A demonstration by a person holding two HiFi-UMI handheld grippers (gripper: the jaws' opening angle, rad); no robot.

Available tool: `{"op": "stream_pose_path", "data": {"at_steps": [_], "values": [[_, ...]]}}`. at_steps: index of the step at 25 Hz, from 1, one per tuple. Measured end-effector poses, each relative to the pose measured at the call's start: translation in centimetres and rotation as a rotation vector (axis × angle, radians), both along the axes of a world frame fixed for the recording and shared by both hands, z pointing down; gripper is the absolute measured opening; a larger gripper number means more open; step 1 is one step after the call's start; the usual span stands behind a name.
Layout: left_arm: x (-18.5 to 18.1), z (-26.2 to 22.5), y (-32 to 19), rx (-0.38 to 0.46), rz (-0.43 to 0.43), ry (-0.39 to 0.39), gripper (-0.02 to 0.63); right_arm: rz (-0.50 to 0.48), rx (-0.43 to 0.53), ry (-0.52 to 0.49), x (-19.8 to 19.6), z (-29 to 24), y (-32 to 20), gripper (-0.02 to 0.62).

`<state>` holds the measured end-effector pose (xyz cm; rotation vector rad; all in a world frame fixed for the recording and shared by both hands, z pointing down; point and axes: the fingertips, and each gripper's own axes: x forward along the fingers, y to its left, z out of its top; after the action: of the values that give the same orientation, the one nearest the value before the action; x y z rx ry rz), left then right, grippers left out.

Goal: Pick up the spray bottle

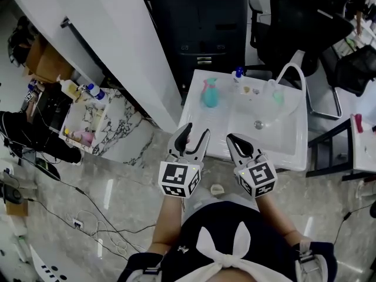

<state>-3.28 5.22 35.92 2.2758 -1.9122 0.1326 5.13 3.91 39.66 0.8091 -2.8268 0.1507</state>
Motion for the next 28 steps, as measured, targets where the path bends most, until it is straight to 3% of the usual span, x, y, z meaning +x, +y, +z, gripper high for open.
{"op": "stream_pose_path", "data": {"at_steps": [9, 28], "values": [[-0.8, 0.7, -0.8, -0.028, -0.037, -0.016, 0.222, -0.013, -0.023, -0.012, 0.2, 0.7, -0.6, 0.027], [-3.8, 2.7, -6.0, -0.092, -0.006, -0.012, 0.227, 0.041, -0.083, 0.012, -1.3, 2.6, -4.8, 0.028]]}}
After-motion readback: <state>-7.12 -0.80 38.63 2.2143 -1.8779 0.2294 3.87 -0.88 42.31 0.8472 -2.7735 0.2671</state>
